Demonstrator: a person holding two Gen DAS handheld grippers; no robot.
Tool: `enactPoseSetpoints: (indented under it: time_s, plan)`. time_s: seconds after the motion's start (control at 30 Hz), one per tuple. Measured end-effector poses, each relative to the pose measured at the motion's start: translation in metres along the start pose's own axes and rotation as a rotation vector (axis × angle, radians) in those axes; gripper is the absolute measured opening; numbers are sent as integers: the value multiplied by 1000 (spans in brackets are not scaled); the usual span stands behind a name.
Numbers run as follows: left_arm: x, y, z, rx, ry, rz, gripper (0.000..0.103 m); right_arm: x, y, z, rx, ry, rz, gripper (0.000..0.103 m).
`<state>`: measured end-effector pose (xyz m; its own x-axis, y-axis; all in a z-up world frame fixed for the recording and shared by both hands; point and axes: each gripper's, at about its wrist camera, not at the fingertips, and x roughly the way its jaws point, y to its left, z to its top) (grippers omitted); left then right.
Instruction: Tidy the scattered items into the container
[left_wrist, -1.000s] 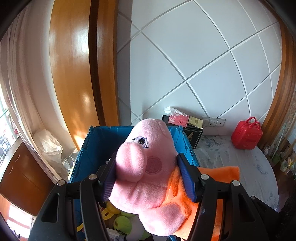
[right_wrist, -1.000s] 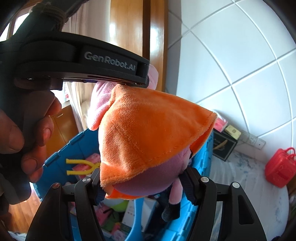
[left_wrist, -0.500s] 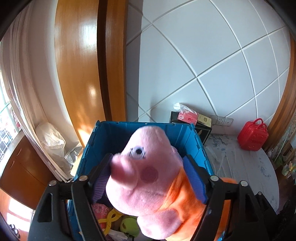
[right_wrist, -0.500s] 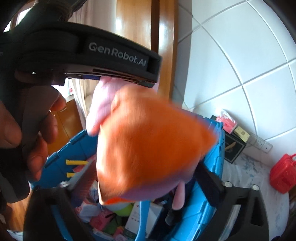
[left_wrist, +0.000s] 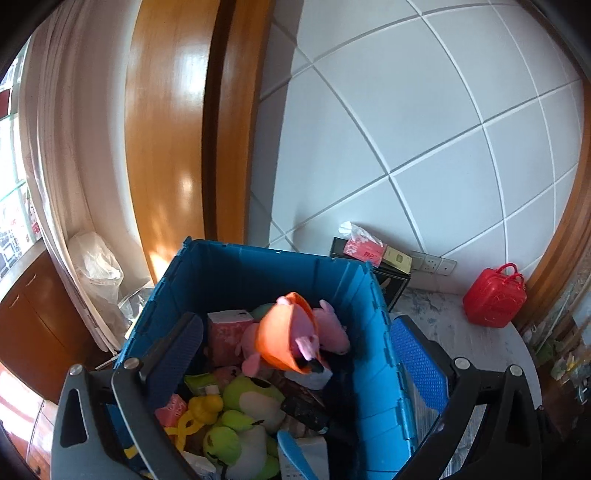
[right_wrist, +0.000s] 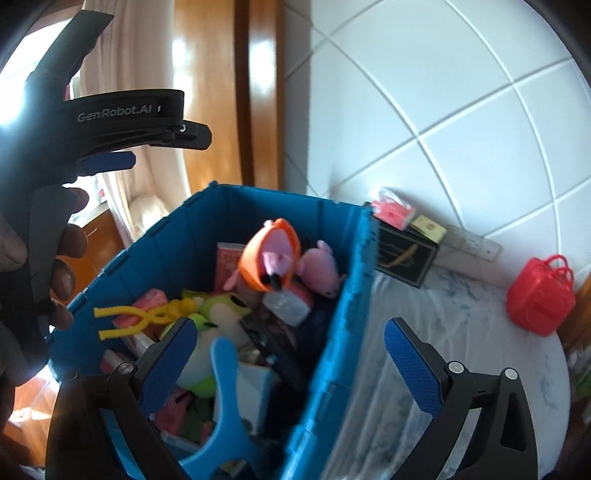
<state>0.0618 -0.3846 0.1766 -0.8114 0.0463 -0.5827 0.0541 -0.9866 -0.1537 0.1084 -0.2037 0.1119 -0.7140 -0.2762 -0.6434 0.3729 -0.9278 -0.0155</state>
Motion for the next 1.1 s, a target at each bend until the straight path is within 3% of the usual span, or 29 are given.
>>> enactPoseSetpoints:
  time_s: [0.37,0.67,1.1]
  plan:
    - [-46,-122,-68,105,62,16,103,-93,-83,-71,123,14,-107,103]
    - [-80,-223,-118,154,93,-4,103,-157,-154,-131,177,30,-148,103]
    - [-111,-288,-161,158,143,55,103,-209,-210,-190,199,51,-145,103]
